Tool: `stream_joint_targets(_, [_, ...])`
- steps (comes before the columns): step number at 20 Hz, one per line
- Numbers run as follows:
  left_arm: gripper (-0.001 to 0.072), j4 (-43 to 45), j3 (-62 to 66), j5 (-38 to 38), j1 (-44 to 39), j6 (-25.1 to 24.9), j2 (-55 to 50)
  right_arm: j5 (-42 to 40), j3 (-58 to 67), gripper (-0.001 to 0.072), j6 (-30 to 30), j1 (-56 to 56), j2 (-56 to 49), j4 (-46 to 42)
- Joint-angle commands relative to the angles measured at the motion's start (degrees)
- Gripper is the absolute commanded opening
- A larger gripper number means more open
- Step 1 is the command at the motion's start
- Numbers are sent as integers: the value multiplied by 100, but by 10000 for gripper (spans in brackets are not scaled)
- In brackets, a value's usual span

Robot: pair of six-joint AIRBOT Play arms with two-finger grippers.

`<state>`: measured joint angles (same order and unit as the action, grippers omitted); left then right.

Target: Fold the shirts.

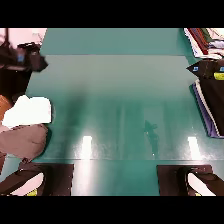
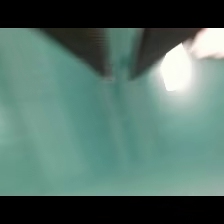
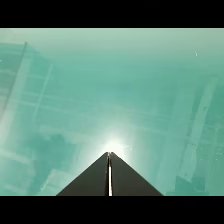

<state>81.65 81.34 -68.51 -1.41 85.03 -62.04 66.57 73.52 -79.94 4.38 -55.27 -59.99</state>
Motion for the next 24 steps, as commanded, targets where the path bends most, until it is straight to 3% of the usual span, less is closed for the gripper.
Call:
stream_joint_targets(1, [622, 555, -1209, -310, 1049, 4, 166, 2, 4, 18, -4, 2, 4, 2])
stream_joint_targets(7, [621, 573, -3578, 1587, 1692, 4, 155, 0, 4, 18, -9, 2, 4, 4])
stream_joint_targets(10, [590, 584, -3884, 1965, 1692, 9, 155, -4, 4, 18, -9, 2, 4, 2])
stream_joint_targets(12, [121, 584, -3836, 1860, 1692, 4, 157, -31, 4, 18, -9, 2, 2, 2])
stream_joint_targets(13, [41, 584, -3807, 1821, 1692, 4, 164, -52, 4, 18, -9, 2, 2, 2])
stream_joint_targets(19, [23, 533, -2124, 876, 1600, -2, 612, -332, 22, 17, -11, 2, 116, 48])
stream_joint_targets(24, [21, 568, 605, -262, 192, -315, 1082, -555, 866, 17, -9, 2, 192, 0])
